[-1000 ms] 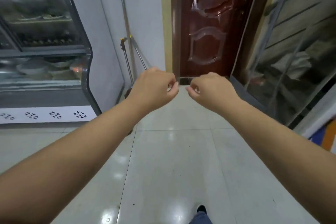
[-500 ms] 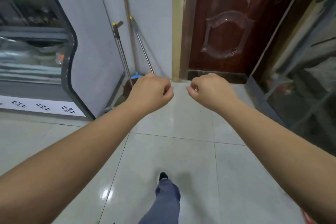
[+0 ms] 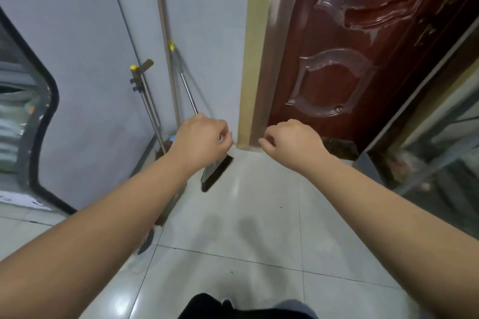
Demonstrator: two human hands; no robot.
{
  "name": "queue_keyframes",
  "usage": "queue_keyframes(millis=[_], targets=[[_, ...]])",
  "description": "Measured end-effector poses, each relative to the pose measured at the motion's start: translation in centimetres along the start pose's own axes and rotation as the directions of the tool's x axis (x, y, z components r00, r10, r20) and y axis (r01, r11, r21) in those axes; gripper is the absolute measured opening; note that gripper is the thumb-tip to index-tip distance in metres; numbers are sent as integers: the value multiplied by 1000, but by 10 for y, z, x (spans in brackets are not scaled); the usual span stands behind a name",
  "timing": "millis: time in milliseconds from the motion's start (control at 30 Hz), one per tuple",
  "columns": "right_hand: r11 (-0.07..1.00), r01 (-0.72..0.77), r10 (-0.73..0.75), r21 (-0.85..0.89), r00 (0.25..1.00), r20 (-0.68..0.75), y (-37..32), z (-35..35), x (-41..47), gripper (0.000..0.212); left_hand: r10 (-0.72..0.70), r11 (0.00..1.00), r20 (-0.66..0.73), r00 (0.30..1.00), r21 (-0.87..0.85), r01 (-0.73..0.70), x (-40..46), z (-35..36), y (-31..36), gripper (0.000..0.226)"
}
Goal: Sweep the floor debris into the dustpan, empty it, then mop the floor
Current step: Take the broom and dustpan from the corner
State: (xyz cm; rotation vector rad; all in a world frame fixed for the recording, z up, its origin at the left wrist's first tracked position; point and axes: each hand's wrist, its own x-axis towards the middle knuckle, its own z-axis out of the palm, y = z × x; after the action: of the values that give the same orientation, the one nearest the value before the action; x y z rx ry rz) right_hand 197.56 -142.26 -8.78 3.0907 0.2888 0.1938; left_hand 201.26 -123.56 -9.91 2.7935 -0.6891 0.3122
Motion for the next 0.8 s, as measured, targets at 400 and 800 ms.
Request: queue_keyframes(millis=[400,800], targets=[[989,110,-124,98,981,150,110,100,192,26,-179,974,212,961,179,142,161,123,-51,27],[920,301,-368,252,884,287,153,165,372,33,-507,861,216,834,73,504,265,180,-104,20]])
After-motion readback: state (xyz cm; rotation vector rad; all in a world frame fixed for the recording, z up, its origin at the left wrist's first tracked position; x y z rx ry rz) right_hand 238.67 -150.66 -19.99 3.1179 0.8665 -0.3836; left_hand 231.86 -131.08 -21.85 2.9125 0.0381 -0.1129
